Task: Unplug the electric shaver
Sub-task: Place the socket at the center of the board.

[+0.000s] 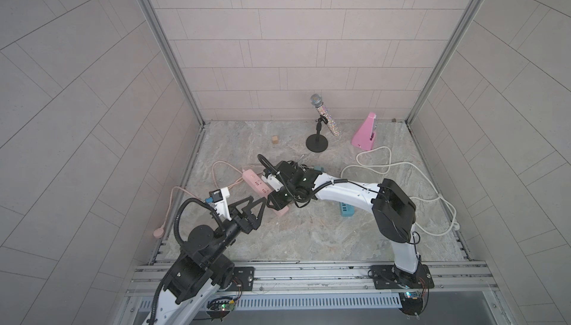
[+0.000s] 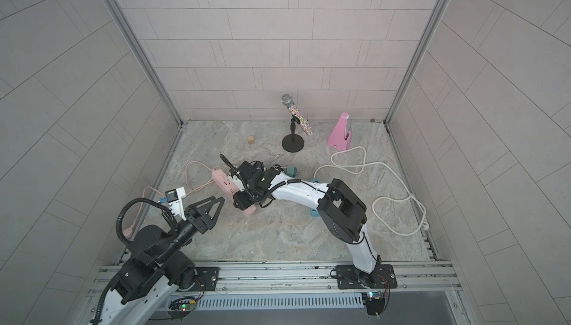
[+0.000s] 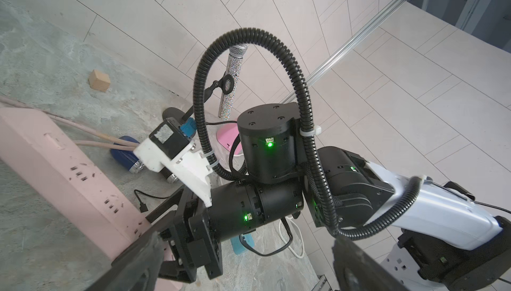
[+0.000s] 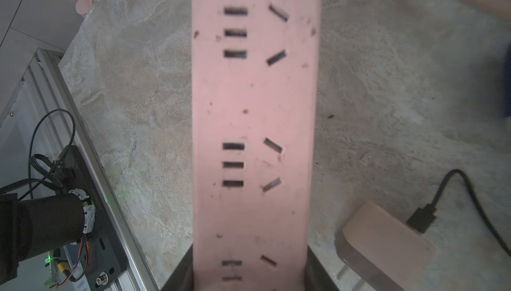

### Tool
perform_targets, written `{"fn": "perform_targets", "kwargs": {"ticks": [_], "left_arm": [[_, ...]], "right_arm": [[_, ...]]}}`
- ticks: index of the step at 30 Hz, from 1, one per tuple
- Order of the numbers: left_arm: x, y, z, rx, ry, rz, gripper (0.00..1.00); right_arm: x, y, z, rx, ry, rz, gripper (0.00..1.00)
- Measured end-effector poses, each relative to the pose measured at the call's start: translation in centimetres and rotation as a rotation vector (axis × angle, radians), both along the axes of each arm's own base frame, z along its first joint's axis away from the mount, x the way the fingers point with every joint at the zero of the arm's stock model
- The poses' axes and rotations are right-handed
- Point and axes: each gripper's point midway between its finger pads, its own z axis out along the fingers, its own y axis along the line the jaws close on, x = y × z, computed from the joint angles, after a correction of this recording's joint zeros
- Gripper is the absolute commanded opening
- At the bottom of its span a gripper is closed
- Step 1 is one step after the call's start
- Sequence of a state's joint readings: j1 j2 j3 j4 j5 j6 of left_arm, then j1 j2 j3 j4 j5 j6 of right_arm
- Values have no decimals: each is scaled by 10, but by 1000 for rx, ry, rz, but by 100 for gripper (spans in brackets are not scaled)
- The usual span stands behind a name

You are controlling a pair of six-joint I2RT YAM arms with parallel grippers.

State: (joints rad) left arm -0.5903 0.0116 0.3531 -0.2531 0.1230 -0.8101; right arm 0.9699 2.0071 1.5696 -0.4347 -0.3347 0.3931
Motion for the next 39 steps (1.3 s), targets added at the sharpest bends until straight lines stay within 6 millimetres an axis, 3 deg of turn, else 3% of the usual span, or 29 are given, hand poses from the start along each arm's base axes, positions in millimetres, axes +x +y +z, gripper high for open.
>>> {"fn": "perform_targets", "kwargs": {"ticks": [6, 12, 16, 22, 25, 29, 36, 39], "left_arm": [[0, 0, -2, 11, 4, 1, 99], [0, 0, -4, 22, 5, -3, 99], [-1, -1, -4, 21, 4, -9, 99], [-2, -2, -4, 21, 3, -15, 99], [-2, -2, -5, 28, 7, -15, 99], [-3, 0, -8, 56, 21, -10, 99], [-6, 6, -1, 69, 9, 7, 100], [-6, 6, -1, 70, 10, 10, 100]], "right_arm": [[-9, 21, -21, -44, 3, -7, 21], [-5, 25, -54, -121, 31, -27, 23], [1, 27, -64, -151, 24, -39, 24], [10, 35, -62, -165, 7, -47, 33], [14, 37, -68, -180, 1, -42, 51], [16, 37, -66, -195, -10, -34, 66], [18, 28, -56, -203, -35, -30, 73], [18, 17, -37, -189, -46, -39, 74]]}}
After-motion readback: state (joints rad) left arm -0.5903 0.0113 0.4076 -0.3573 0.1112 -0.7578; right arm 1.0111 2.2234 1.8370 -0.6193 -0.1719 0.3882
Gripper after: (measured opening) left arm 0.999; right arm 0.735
